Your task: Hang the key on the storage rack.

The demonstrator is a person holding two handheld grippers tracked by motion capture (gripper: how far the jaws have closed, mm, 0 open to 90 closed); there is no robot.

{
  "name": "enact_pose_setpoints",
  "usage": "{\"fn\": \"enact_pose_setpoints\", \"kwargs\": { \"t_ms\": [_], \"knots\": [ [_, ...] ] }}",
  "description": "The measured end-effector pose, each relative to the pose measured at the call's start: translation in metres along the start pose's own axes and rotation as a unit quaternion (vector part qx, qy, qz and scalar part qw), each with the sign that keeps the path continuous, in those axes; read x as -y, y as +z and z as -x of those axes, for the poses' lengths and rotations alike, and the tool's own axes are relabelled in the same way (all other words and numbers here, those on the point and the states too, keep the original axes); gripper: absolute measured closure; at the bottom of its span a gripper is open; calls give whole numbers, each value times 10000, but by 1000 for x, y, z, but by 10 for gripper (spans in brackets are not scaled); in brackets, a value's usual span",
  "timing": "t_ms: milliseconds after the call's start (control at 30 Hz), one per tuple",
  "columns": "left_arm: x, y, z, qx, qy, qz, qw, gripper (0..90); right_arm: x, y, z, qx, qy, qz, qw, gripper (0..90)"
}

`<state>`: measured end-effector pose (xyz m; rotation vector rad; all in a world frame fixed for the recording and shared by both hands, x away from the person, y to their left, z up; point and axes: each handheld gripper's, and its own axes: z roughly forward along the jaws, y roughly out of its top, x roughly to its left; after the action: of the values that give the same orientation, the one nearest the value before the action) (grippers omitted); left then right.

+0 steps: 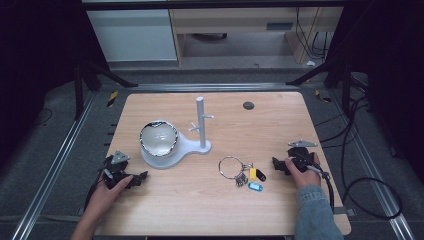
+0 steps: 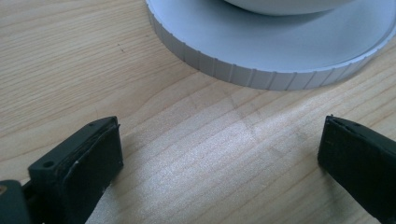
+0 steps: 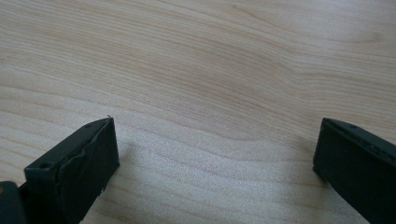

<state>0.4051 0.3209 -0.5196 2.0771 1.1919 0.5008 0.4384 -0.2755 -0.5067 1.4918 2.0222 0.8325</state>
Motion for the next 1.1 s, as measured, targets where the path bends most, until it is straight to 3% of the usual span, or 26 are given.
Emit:
{"fn": "enact_pose_setpoints", "kwargs": {
  "t_ms": [500, 567, 700, 933, 1100],
  "knots": [
    [0, 0, 0, -6, -6, -1, 10000, 0, -1, -1, 3, -74, -93, -54, 9999, 24],
    [0, 0, 0, -6, -6, -1, 10000, 0, -3, -4, 3, -98, -106, -136, 9998, 96],
    [0, 0, 0, -8, -8, -1, 10000, 0, -5, -11, 3, 106, -203, -236, 9995, 153],
    [0, 0, 0, -13, 3, -2, 10000, 0, -8, -25, 3, -146, -266, -220, 9993, 264],
    [1, 0, 1, -23, -30, -1, 10000, 0, -14, -31, -7, -498, -565, -150, 9971, 483]
  ]
}}
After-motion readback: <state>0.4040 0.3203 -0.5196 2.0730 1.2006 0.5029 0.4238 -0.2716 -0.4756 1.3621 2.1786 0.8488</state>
